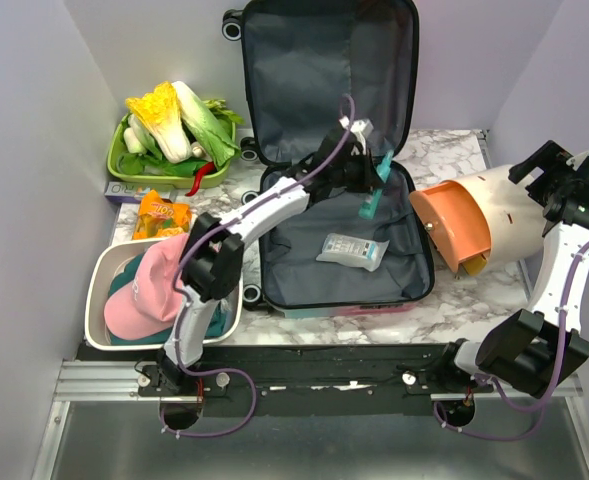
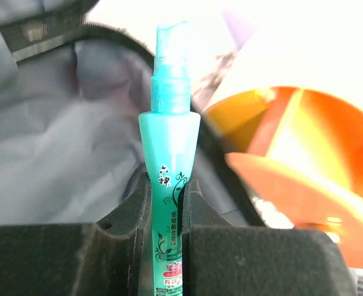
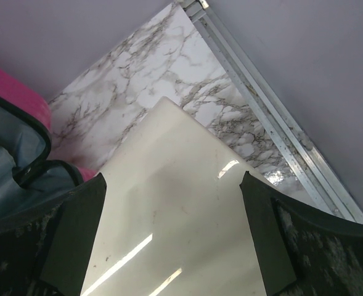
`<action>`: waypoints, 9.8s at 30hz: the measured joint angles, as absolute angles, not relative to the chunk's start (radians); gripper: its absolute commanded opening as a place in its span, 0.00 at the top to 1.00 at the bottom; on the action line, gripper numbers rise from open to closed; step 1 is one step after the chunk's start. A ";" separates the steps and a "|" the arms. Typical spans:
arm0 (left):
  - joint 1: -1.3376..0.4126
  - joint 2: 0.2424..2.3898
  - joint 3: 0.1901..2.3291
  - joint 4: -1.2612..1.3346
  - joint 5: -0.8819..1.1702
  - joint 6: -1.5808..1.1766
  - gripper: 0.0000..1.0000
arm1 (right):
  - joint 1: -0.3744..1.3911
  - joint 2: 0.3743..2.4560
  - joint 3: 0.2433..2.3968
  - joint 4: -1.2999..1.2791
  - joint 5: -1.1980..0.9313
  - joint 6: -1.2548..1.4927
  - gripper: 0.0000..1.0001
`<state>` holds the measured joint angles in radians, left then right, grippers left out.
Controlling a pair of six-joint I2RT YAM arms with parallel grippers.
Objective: Open, take out, and arrange the luggage
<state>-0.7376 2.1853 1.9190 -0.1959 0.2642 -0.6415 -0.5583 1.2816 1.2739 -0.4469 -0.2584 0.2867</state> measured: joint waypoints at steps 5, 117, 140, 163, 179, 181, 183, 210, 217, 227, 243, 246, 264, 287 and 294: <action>-0.740 2.013 1.907 -0.111 0.194 -0.702 1.00 | -0.558 1.282 1.271 -0.440 -0.264 0.287 0.00; -1.022 2.289 2.122 -0.081 0.062 -0.591 0.02 | -0.558 1.281 1.237 -0.362 -0.361 0.334 0.00; -1.039 2.432 2.208 -0.044 0.111 -0.696 0.04 | -0.558 1.311 1.253 -0.341 -0.360 0.332 0.00; -1.005 2.465 2.223 -0.009 0.292 -0.492 0.41 | -0.557 1.322 1.258 -0.332 -0.360 0.321 0.00; -1.003 2.498 2.218 -0.009 0.347 -0.525 0.50 | -0.557 1.322 1.258 -0.332 -0.360 0.321 0.00; -1.006 2.502 2.218 -0.009 0.347 -0.528 0.55 | -0.557 1.322 1.258 -0.332 -0.360 0.321 0.00; -1.008 2.505 2.219 -0.009 0.347 -0.533 0.56 | -0.557 1.322 1.258 -0.332 -0.360 0.321 0.00; -1.047 2.571 2.333 -0.026 0.291 -0.575 1.00 | -0.555 1.257 1.273 -0.444 -0.323 0.292 0.00; -1.055 2.548 2.253 0.070 0.262 -0.633 1.00 | -0.458 1.061 1.221 -0.466 -0.297 0.318 0.00; -1.084 2.482 2.146 0.096 0.167 -0.682 1.00 | -0.444 1.047 1.061 -0.376 -0.268 0.351 0.00; -1.172 2.325 1.906 0.131 0.034 -0.720 1.00 | -0.445 1.131 1.079 -0.300 -0.091 0.346 0.00; -1.190 2.315 1.896 0.123 0.017 -0.720 1.00 | -0.445 1.149 1.092 -0.290 -0.082 0.343 0.00; -1.232 2.197 1.708 0.182 -0.037 -0.720 1.00 | -0.447 1.196 1.097 -0.240 -0.041 0.338 0.00; -1.305 2.140 1.758 -0.053 0.011 -0.602 0.35 | -0.449 1.208 1.094 -0.208 -0.042 0.337 0.00; -1.309 2.070 1.757 -0.052 0.068 -0.573 0.26 | -0.449 1.208 1.094 -0.208 -0.042 0.327 0.00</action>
